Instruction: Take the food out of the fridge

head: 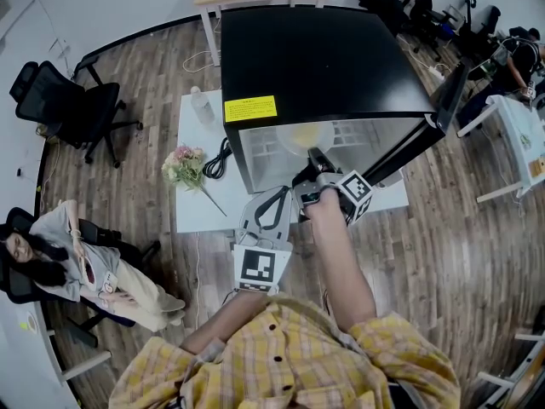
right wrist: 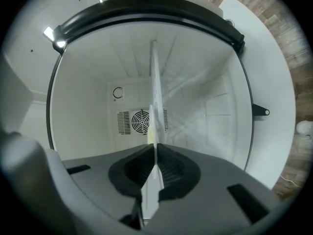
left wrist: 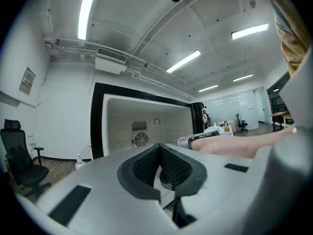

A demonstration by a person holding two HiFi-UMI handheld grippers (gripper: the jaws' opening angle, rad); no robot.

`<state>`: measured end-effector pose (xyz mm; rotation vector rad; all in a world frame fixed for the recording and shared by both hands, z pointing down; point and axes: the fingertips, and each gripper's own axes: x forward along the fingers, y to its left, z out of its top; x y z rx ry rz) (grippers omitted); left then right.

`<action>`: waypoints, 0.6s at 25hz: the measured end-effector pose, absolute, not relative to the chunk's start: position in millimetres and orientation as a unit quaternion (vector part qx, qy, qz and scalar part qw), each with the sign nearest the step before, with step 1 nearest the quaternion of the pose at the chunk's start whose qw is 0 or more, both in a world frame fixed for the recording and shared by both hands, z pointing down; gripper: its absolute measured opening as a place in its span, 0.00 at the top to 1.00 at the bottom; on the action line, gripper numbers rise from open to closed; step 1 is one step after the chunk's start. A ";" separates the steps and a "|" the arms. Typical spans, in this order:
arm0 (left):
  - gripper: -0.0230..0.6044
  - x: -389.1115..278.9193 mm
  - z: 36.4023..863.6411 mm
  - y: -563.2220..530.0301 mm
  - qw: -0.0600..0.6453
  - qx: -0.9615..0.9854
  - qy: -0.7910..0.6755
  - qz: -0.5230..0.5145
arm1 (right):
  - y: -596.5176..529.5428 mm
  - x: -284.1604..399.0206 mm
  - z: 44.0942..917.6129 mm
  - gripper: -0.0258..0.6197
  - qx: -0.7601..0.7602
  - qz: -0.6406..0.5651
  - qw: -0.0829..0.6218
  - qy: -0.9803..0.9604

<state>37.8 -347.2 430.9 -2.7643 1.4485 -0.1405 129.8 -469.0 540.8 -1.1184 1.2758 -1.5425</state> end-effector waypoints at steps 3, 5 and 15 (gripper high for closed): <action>0.95 36.1 432.2 -345.4 0.008 -0.883 0.467 -0.044 | -464.2 133.8 539.8 0.93 -0.446 -0.609 0.421 0.504; 0.95 35.0 432.2 -342.5 0.008 -0.882 0.469 -0.042 | -458.2 133.1 537.4 0.93 -0.443 -0.609 0.420 0.506; 0.95 36.8 419.4 -321.2 0.014 -0.879 0.477 -0.025 | -421.4 128.0 501.0 0.93 -0.419 -0.606 0.428 0.523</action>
